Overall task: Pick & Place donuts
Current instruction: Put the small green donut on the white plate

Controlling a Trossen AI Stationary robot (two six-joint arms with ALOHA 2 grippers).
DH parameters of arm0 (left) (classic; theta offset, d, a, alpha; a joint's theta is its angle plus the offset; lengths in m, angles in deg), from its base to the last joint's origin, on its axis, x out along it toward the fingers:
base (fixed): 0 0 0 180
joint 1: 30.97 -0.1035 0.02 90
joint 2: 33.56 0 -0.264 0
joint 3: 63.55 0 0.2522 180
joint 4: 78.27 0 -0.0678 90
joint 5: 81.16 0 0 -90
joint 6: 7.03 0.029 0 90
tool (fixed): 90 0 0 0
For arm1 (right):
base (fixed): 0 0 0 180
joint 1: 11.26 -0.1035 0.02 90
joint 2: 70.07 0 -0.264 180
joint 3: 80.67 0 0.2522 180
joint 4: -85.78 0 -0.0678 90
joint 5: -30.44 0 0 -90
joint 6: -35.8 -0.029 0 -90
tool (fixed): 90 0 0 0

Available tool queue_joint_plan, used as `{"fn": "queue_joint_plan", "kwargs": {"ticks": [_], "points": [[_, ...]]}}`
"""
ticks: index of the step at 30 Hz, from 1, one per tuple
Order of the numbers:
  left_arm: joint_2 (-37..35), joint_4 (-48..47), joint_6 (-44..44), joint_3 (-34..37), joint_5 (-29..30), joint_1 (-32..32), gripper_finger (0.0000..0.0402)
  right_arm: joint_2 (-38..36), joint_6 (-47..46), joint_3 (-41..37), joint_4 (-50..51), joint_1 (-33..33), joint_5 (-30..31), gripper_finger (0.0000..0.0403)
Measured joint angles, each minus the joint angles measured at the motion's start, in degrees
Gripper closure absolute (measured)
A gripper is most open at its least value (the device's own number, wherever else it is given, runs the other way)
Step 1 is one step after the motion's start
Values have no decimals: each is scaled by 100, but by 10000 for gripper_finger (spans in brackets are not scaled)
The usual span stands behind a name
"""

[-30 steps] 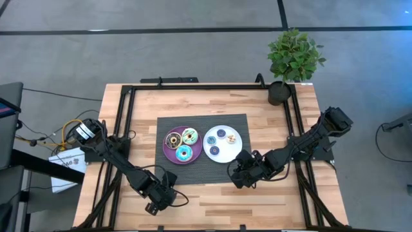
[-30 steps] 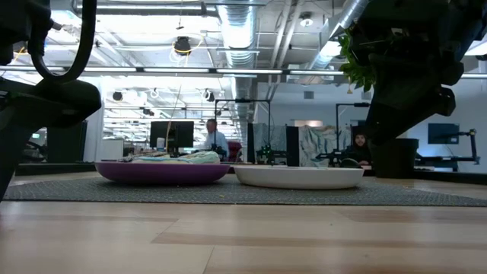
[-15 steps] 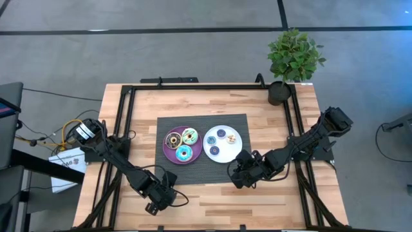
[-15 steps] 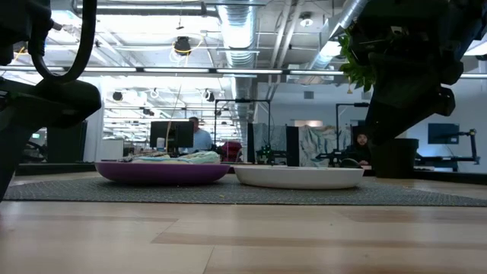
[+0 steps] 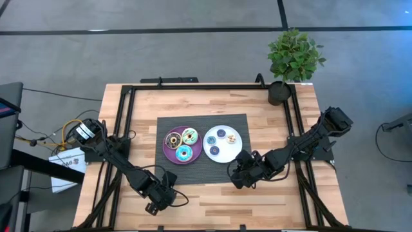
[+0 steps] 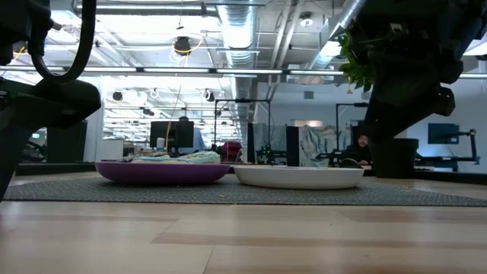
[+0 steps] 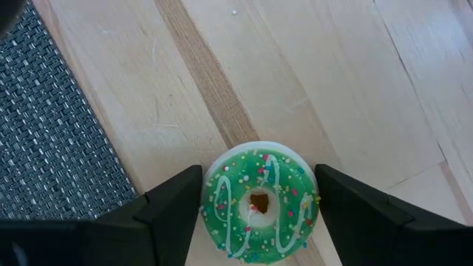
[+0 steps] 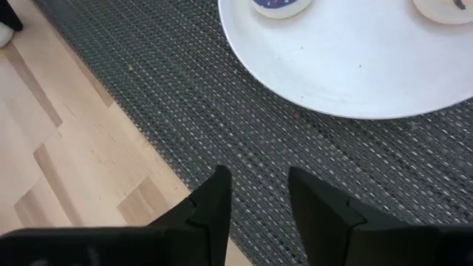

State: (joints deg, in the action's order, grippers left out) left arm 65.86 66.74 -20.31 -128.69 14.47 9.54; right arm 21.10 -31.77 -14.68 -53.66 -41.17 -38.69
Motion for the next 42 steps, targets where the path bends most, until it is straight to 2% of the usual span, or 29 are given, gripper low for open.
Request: {"fn": "queue_joint_plan", "kwargs": {"ticks": [5, 14, 21, 28, 35, 37, 42], "points": [[0, -23, -2, 0, 18, 2, 156, 0, 0, 0, -38, 0, 0, 276], [0, -29, -4, 0, -5, 2, 200, 0, 0, 0, -38, 0, 0, 276], [0, -34, -148, 0, -9, 2, 205, 0, 0, 0, -38, -1, -15, 276], [33, -399, -194, -288, 102, -147, 205, 0, 7, 0, -29, -134, -582, 276], [33, -997, 13, -776, 150, -655, 205, 0, -123, 0, -37, -955, -721, 276], [31, -981, 15, -930, 151, -852, 205, 0, -295, 0, -33, -1332, -483, 276], [26, -938, 72, -1397, 328, -1373, 205, 0, -999, 0, 139, -2316, 555, 276]]}}
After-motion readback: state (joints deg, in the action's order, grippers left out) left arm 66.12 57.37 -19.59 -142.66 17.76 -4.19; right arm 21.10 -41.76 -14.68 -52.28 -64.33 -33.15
